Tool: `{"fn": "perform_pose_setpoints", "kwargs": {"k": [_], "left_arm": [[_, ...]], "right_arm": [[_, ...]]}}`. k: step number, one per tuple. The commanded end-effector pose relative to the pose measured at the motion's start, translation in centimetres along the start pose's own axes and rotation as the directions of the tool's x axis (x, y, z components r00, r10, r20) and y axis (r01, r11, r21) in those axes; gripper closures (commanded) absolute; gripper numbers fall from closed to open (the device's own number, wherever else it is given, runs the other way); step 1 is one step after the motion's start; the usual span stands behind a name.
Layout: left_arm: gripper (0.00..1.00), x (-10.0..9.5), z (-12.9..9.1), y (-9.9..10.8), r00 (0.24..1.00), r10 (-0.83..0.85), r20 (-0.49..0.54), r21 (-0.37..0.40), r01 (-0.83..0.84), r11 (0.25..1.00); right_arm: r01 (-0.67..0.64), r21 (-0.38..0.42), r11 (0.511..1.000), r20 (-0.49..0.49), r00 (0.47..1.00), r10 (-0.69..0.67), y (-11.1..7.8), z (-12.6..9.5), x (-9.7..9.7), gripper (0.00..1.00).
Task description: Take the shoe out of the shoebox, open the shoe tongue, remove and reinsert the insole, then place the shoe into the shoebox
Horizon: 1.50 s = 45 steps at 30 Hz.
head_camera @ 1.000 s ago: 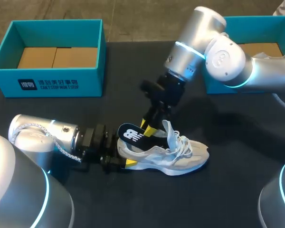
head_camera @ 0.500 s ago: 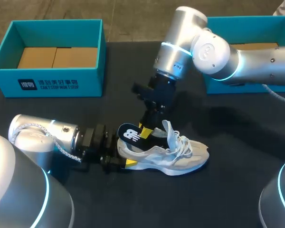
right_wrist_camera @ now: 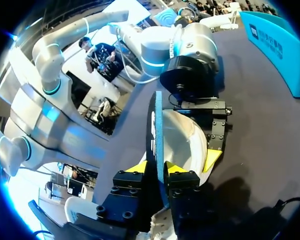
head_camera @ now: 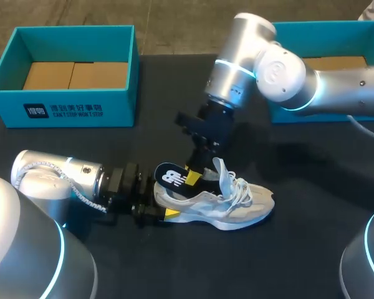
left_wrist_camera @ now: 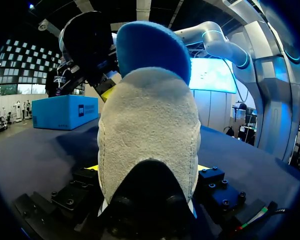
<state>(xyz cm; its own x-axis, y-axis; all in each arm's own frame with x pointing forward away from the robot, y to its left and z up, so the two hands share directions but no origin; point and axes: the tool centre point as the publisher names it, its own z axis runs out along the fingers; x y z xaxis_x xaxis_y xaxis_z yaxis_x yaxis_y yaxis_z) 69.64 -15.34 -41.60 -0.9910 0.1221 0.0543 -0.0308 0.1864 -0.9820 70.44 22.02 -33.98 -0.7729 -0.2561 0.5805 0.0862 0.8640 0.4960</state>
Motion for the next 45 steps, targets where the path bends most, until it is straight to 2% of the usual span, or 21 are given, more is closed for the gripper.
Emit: {"fn": "perform_pose_setpoints", "kwargs": {"k": [1, 4, 21, 23, 24, 25, 26, 32, 36, 45], "left_arm": [[1.00, -0.2, -0.1, 0.3, 1.000, -0.001, 0.001, -0.002, 0.001, 1.000], [1.00, -0.2, -0.1, 0.3, 1.000, -0.001, 0.001, -0.002, 0.001, 1.000], [1.00, -0.2, -0.1, 0.3, 1.000, -0.001, 0.001, -0.002, 0.001, 1.000], [1.00, -0.2, -0.1, 0.3, 1.000, -0.001, 0.001, -0.002, 0.001, 1.000], [1.00, -0.2, -0.1, 0.3, 1.000, -0.001, 0.001, -0.002, 0.001, 1.000], [1.00, -0.2, -0.1, 0.3, 1.000, -0.001, 0.001, -0.002, 0.001, 1.000], [1.00, -0.2, -0.1, 0.3, 1.000, -0.001, 0.001, -0.002, 0.001, 1.000], [1.00, -0.2, -0.1, 0.3, 1.000, -0.001, 0.001, -0.002, 0.001, 1.000], [1.00, -0.2, -0.1, 0.3, 1.000, -0.001, 0.001, -0.002, 0.001, 1.000], [1.00, -0.2, -0.1, 0.3, 1.000, -0.001, 0.001, -0.002, 0.001, 1.000]], "right_arm": [[0.000, -0.009, 1.000, 0.014, 1.000, 0.000, -0.3, 0.2, 0.6, 0.82], [0.006, -0.042, 0.999, 0.018, 1.000, -0.005, -0.2, 0.4, 0.7, 0.84], [0.010, -0.060, 0.998, 0.007, 1.000, -0.010, 0.2, 1.1, -0.4, 0.82], [0.013, -0.063, 0.998, 0.008, 1.000, -0.012, 0.2, 1.3, -0.3, 0.85], [0.014, -0.066, 0.998, 0.007, 1.000, -0.014, 0.2, 1.4, -0.3, 0.89], [0.015, -0.068, 0.998, 0.007, 1.000, -0.015, 0.1, 1.5, -0.2, 0.98], [0.016, -0.070, 0.997, 0.007, 1.000, -0.016, 0.1, 1.5, -0.2, 1.00], [0.038, -0.111, 0.993, 0.037, 0.999, -0.035, -0.1, 1.8, 0.5, 1.00], [0.069, -0.131, 0.989, 0.075, 0.995, -0.059, 0.3, 1.0, 1.1, 1.00], [0.139, -0.136, 0.981, 0.159, 0.980, -0.117, 2.5, -2.3, 2.2, 1.00]]}}
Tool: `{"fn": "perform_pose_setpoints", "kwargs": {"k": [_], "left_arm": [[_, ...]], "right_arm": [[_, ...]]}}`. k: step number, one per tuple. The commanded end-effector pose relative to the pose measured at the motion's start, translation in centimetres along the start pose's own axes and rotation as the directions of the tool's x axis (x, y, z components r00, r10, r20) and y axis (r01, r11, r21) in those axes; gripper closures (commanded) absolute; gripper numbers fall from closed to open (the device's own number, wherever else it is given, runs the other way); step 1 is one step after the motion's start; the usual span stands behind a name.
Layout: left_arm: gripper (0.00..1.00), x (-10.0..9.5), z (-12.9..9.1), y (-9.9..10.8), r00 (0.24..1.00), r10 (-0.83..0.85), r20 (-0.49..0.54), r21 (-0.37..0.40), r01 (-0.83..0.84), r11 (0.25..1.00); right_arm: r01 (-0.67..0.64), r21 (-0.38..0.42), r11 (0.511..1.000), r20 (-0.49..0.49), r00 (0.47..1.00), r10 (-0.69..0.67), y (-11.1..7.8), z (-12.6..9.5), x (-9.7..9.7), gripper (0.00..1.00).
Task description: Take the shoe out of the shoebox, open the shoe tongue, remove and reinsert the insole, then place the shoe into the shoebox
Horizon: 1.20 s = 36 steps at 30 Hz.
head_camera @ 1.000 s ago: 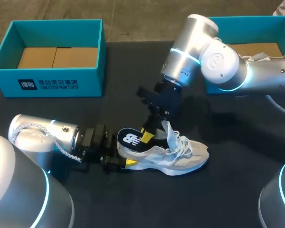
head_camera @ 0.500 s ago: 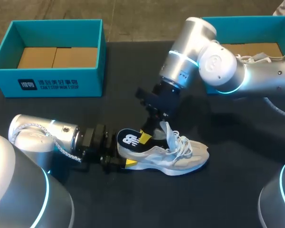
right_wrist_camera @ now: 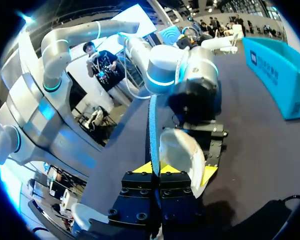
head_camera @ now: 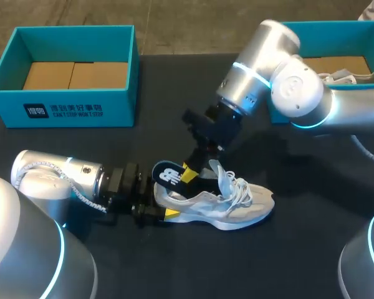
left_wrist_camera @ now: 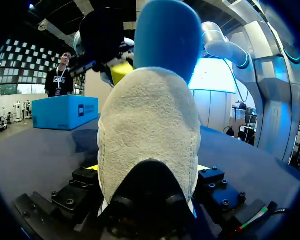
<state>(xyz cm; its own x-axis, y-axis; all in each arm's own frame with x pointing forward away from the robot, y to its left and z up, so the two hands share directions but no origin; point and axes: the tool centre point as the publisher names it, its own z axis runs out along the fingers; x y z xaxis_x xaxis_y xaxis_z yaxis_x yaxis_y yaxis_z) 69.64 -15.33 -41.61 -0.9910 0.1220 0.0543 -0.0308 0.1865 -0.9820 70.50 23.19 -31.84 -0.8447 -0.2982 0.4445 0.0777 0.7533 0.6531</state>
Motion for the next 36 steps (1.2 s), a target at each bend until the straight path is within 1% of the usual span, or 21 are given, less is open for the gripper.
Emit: {"fn": "perform_pose_setpoints", "kwargs": {"k": [1, 4, 21, 23, 24, 26, 27, 29, 30, 31, 32, 34, 36], "left_arm": [[1.00, -0.1, -0.1, 0.3, 1.000, -0.001, 0.001, -0.002, 0.001, 1.000], [1.00, -0.1, -0.1, 0.3, 1.000, -0.001, 0.001, -0.002, 0.001, 1.000], [1.00, -0.1, -0.1, 0.3, 1.000, -0.001, 0.001, -0.002, 0.001, 1.000], [1.00, -0.1, -0.1, 0.3, 1.000, -0.001, 0.001, -0.002, 0.001, 1.000], [1.00, -0.1, -0.1, 0.3, 1.000, -0.001, 0.001, -0.002, 0.001, 1.000], [1.00, -0.1, -0.1, 0.3, 1.000, -0.001, 0.001, -0.002, 0.001, 1.000], [1.00, -0.1, -0.1, 0.3, 1.000, -0.001, 0.001, -0.002, 0.001, 1.000], [1.00, -0.1, -0.1, 0.3, 1.000, -0.001, 0.001, -0.002, 0.001, 1.000], [1.00, -0.1, -0.1, 0.3, 1.000, -0.001, 0.001, -0.002, 0.001, 1.000], [1.00, -0.1, -0.1, 0.3, 1.000, -0.001, 0.001, -0.002, 0.001, 1.000], [1.00, -0.1, -0.1, 0.3, 1.000, -0.001, 0.001, -0.002, 0.001, 1.000], [1.00, -0.1, -0.1, 0.3, 1.000, -0.001, 0.001, -0.002, 0.001, 1.000], [1.00, -0.1, -0.1, 0.3, 1.000, -0.001, 0.001, -0.002, 0.001, 1.000]], "right_arm": [[0.014, -0.002, 1.000, 0.058, 0.998, -0.014, 1.1, -1.9, 1.1, 1.00], [0.013, -0.028, 1.000, 0.105, 0.994, -0.010, 1.9, -2.6, 1.3, 1.00], [0.013, -0.028, 1.000, 0.105, 0.994, -0.010, 1.9, -2.6, 1.3, 1.00], [0.018, -0.055, 0.998, 0.123, 0.992, -0.011, 2.6, -2.6, 1.1, 1.00], [0.044, -0.099, 0.994, 0.129, 0.991, -0.031, 3.0, -2.9, 1.1, 1.00], [0.073, -0.142, 0.987, 0.141, 0.989, -0.053, 3.7, -3.5, 1.1, 1.00], [0.096, -0.177, 0.980, 0.149, 0.986, -0.070, 4.0, -3.9, 1.2, 1.00], [0.113, -0.197, 0.974, 0.159, 0.984, -0.082, 4.6, -4.4, 1.4, 1.00], [0.142, -0.239, 0.961, 0.176, 0.979, -0.101, 5.2, -4.9, 1.5, 1.00], [0.159, -0.259, 0.953, 0.182, 0.977, -0.113, 5.5, -5.4, 1.7, 1.00], [0.171, -0.265, 0.949, 0.189, 0.974, -0.123, 5.8, -5.8, 1.8, 1.00], [0.193, -0.305, 0.933, 0.203, 0.970, -0.134, 6.4, -6.5, 2.0, 1.00], [0.204, -0.318, 0.926, 0.217, 0.966, -0.139, 7.0, -7.1, 2.1, 1.00]]}}
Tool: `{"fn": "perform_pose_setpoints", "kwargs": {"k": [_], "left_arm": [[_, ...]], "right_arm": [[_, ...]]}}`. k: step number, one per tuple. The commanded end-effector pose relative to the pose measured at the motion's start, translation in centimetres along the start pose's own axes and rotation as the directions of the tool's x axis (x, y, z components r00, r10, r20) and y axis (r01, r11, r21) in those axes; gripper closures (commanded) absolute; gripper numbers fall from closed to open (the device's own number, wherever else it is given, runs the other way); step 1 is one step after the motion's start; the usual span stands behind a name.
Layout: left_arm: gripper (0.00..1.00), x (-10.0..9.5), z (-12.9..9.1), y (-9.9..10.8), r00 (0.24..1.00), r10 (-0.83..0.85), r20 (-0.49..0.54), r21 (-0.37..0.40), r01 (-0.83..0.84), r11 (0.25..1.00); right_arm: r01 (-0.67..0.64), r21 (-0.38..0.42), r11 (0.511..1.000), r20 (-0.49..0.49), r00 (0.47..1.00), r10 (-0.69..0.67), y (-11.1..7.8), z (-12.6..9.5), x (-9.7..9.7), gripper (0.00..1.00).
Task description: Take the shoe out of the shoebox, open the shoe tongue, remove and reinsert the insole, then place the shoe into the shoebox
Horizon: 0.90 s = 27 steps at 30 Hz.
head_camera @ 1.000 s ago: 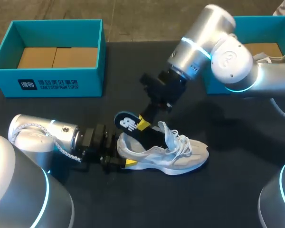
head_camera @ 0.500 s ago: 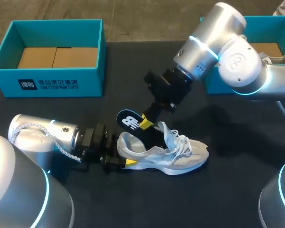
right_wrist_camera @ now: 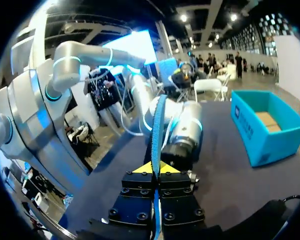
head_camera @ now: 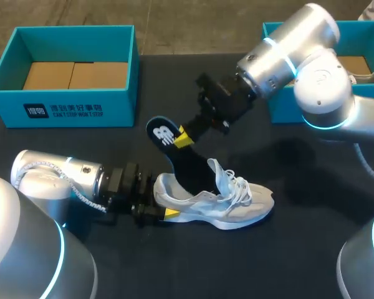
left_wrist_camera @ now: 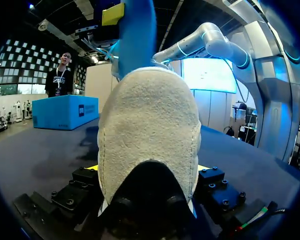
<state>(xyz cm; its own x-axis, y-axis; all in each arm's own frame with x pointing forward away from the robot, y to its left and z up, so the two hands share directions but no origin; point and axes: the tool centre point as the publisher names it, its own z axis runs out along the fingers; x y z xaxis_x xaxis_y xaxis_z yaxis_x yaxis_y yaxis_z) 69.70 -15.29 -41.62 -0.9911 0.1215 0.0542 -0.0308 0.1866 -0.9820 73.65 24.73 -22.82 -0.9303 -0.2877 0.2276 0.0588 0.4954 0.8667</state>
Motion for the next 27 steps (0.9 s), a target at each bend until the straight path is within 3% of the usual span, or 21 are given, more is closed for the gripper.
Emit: {"fn": "perform_pose_setpoints", "kwargs": {"k": [1, 12, 15, 17, 27], "left_arm": [[1.00, -0.1, 0.0, 0.2, 1.000, -0.001, 0.001, -0.002, 0.001, 1.000], [1.00, -0.1, 0.0, 0.2, 1.000, -0.001, 0.001, -0.002, 0.001, 1.000], [1.00, -0.1, 0.0, 0.2, 1.000, -0.001, 0.001, -0.002, 0.001, 1.000], [1.00, -0.1, 0.0, 0.2, 1.000, -0.001, 0.001, -0.002, 0.001, 1.000], [1.00, -0.1, 0.0, 0.2, 1.000, -0.001, 0.001, -0.002, 0.001, 1.000]], "right_arm": [[0.015, -0.072, 0.997, 0.028, 1.000, -0.013, 0.5, -1.2, 1.0, 1.00], [0.045, -0.192, 0.980, 0.023, 0.999, -0.042, 3.9, -2.9, 0.7, 1.00], [0.053, -0.246, 0.968, -0.006, 0.998, -0.056, 4.9, -3.6, 0.4, 1.00], [0.063, -0.344, 0.937, -0.054, 0.995, -0.087, 6.0, -4.4, 0.1, 1.00], [0.063, -0.344, 0.937, -0.054, 0.995, -0.087, 6.0, -4.4, 0.1, 1.00]]}}
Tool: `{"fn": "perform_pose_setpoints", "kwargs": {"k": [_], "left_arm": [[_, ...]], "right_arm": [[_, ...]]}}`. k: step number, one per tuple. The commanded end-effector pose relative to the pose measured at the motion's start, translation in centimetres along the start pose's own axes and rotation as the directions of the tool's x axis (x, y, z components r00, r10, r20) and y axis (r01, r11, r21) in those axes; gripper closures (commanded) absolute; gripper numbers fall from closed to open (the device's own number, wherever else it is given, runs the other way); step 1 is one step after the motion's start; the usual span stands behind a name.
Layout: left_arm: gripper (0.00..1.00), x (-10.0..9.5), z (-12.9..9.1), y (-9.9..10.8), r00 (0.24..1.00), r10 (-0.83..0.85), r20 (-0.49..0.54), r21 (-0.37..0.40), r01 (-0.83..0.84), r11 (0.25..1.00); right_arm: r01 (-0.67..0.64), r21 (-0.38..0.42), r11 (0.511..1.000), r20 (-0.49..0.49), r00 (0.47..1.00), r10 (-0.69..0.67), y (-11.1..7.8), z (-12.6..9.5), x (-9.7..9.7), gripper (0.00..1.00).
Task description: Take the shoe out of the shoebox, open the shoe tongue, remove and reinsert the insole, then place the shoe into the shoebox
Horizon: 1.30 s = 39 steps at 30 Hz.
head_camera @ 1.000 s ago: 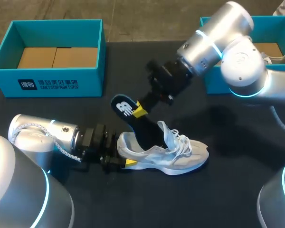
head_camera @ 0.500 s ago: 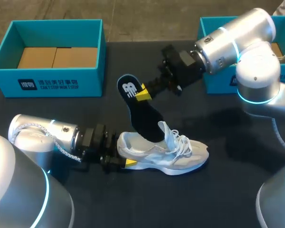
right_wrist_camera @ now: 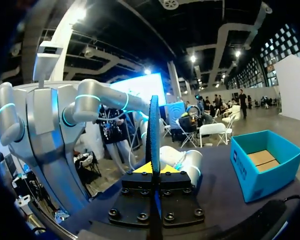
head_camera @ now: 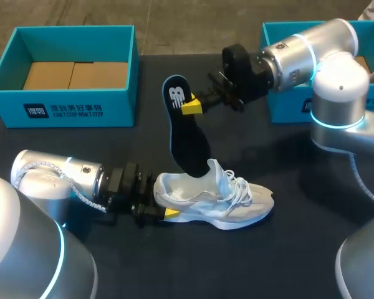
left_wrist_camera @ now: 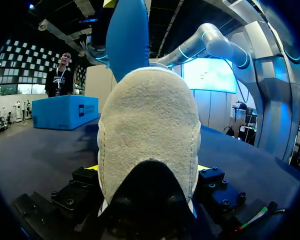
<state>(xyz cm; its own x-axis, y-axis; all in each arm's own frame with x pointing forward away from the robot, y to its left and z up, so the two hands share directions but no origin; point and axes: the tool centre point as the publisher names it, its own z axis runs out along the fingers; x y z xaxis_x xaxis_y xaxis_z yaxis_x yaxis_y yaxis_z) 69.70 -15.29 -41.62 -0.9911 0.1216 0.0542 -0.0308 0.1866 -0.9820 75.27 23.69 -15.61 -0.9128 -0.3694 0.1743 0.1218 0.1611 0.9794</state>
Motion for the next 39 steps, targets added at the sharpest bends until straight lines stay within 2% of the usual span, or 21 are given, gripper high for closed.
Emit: {"fn": "perform_pose_setpoints", "kwargs": {"k": [1, 8, 12, 20, 24, 28, 30, 39], "left_arm": [[1.00, -0.1, 0.0, 0.2, 1.000, -0.001, 0.001, -0.002, 0.001, 1.000], [1.00, -0.1, 0.0, 0.2, 1.000, -0.001, 0.001, -0.002, 0.001, 1.000], [1.00, -0.1, 0.0, 0.2, 1.000, -0.001, 0.001, -0.002, 0.001, 1.000], [1.00, -0.1, 0.0, 0.2, 1.000, -0.001, 0.001, -0.002, 0.001, 1.000], [1.00, -0.1, 0.0, 0.2, 1.000, -0.001, 0.001, -0.002, 0.001, 1.000], [1.00, -0.1, 0.0, 0.2, 1.000, -0.001, 0.001, -0.002, 0.001, 1.000], [1.00, -0.1, 0.0, 0.2, 1.000, -0.001, 0.001, -0.002, 0.001, 1.000], [1.00, -0.1, 0.0, 0.2, 1.000, -0.001, 0.001, -0.002, 0.001, 1.000]], "right_arm": [[0.000, 0.003, 1.000, -0.005, 1.000, 0.000, 0.1, 0.2, -0.3, 1.00], [0.000, 0.003, 1.000, -0.005, 1.000, 0.000, 0.1, 0.2, -0.3, 1.00], [0.070, -0.090, 0.994, 0.055, 0.996, -0.065, 3.1, -0.6, 0.3, 1.00], [0.117, -0.168, 0.979, 0.106, 0.989, -0.100, 7.8, -2.4, 2.3, 1.00], [0.095, -0.201, 0.975, 0.141, 0.988, -0.067, 9.5, -3.2, 3.1, 1.00], [0.041, -0.226, 0.973, 0.227, 0.974, 0.011, 10.7, -4.4, 3.9, 1.00], [0.016, -0.229, 0.973, 0.313, 0.948, 0.058, 11.3, -5.3, 4.5, 1.00], [0.016, -0.229, 0.973, 0.313, 0.948, 0.058, 11.3, -5.3, 4.5, 1.00]]}}
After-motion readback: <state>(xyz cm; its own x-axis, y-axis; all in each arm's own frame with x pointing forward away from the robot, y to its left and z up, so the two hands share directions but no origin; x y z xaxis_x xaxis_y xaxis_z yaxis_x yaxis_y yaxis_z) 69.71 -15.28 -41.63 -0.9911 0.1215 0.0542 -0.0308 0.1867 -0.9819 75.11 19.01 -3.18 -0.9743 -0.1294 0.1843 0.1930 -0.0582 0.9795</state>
